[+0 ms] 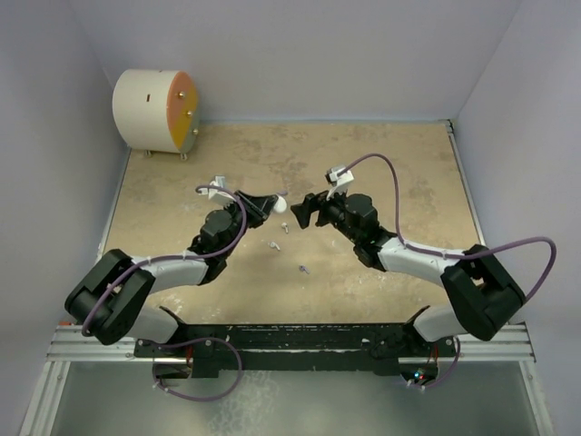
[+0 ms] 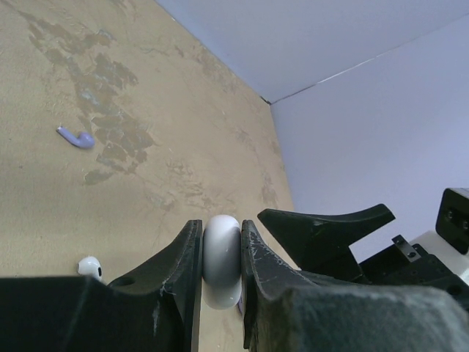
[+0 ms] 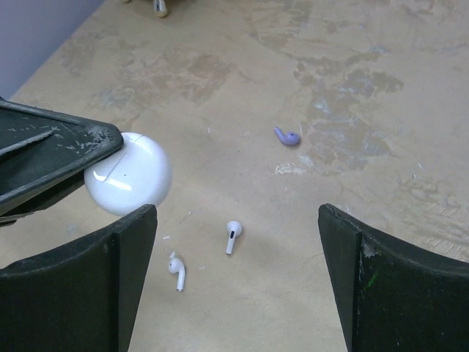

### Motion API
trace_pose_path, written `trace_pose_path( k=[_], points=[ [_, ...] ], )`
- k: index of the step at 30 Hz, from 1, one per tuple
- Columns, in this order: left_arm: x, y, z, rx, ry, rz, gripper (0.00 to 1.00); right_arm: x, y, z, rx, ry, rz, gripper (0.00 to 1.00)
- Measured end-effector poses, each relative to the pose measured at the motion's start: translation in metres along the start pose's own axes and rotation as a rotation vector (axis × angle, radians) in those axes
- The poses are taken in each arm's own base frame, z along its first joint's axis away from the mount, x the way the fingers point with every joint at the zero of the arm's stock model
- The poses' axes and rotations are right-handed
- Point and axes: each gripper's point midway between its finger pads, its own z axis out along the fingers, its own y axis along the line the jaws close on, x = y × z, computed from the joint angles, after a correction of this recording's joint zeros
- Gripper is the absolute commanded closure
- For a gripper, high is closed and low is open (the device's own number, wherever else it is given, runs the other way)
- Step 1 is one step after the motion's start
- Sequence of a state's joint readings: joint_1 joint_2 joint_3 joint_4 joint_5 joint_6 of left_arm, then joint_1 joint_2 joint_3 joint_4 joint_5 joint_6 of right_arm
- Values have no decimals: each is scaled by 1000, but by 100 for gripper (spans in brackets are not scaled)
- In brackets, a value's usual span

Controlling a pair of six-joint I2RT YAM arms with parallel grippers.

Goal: Insert the wireless bluetooth earbuds into the charging case
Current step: Open the charging case.

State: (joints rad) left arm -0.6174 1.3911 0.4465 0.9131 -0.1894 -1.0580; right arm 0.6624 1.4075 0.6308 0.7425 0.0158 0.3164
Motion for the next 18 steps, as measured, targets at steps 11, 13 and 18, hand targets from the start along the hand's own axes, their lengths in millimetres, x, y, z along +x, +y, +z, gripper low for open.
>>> trace_pose_path(
  k=[11, 13, 18],
  points=[
    [13, 12, 4, -20, 33, -5, 100, -1, -2, 8, 17, 2, 13, 7],
    [14, 13, 5, -19, 38, -12, 100, -2, -2, 9, 15, -3, 13, 7],
    [17, 11, 6, -6, 45, -27, 100, 8, -4, 20, 23, 24, 12, 7]
  ],
)
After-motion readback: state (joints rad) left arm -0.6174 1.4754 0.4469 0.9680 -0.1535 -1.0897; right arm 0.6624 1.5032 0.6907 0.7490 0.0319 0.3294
